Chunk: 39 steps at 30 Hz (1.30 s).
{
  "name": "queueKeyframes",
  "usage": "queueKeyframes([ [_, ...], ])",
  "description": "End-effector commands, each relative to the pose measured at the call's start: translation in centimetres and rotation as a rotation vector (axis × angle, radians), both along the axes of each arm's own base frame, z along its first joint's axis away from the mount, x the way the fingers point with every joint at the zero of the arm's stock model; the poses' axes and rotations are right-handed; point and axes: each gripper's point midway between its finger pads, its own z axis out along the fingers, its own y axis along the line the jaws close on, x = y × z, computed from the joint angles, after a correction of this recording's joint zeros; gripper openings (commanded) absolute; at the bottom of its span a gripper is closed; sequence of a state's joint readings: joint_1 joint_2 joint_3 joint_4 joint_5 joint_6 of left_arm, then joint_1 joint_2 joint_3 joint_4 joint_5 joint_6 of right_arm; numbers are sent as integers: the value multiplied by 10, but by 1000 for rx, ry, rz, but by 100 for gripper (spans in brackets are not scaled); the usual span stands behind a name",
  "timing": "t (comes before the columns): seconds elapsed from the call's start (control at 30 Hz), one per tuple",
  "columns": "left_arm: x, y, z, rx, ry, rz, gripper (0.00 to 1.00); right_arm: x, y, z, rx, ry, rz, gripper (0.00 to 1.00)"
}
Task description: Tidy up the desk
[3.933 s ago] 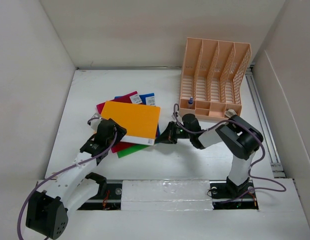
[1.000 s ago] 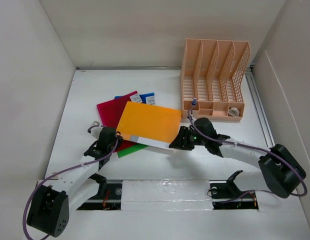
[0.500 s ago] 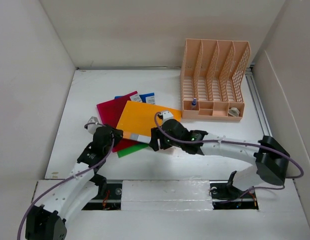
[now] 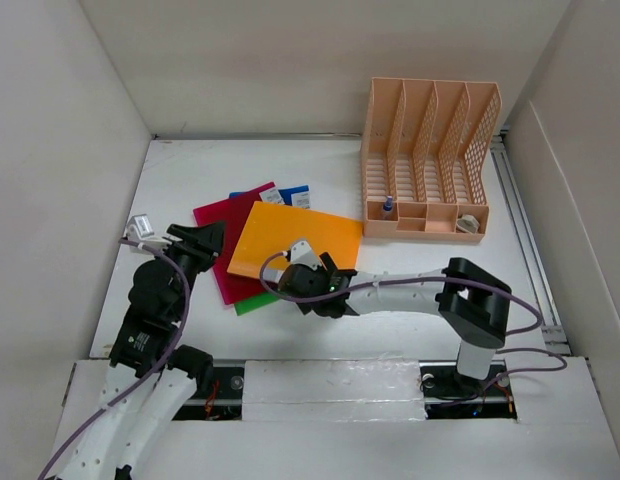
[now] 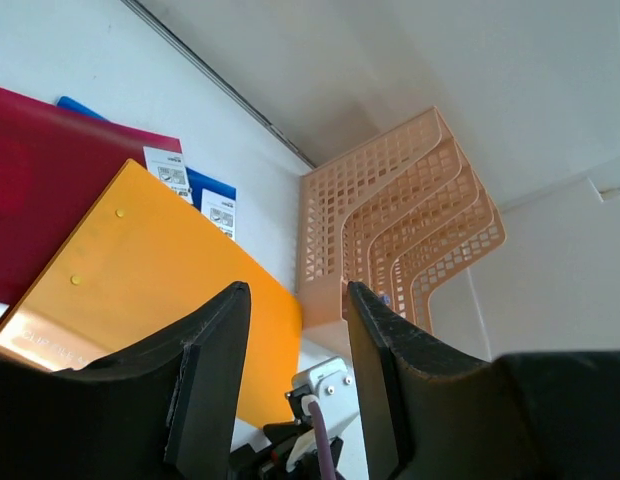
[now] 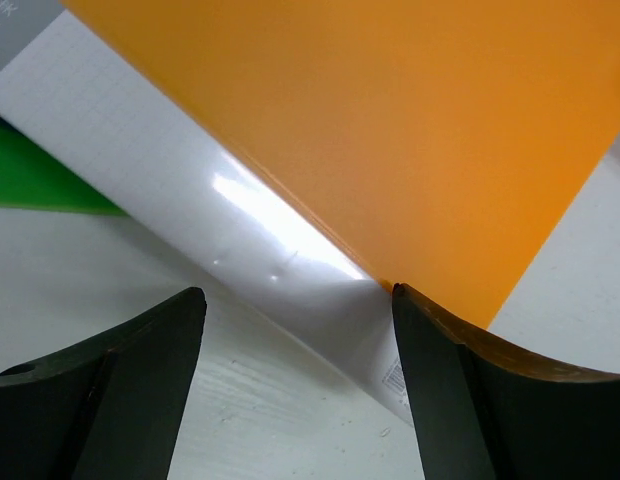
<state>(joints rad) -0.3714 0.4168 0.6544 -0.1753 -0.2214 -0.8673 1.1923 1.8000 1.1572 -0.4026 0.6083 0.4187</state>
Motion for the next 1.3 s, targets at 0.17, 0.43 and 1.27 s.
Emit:
queueKeyframes([
  [0.17, -1, -2, -3, 28, -3, -19, 40, 14, -1, 7, -162, -115, -18, 81],
  [0.43, 0, -5, -5, 23, -7, -28, 40, 13, 0, -10, -249, -166, -21, 77],
  [1.27, -14, 23, 36, 13, -114, 86, 40, -14, 12, 138, 136, -348, -7, 0],
])
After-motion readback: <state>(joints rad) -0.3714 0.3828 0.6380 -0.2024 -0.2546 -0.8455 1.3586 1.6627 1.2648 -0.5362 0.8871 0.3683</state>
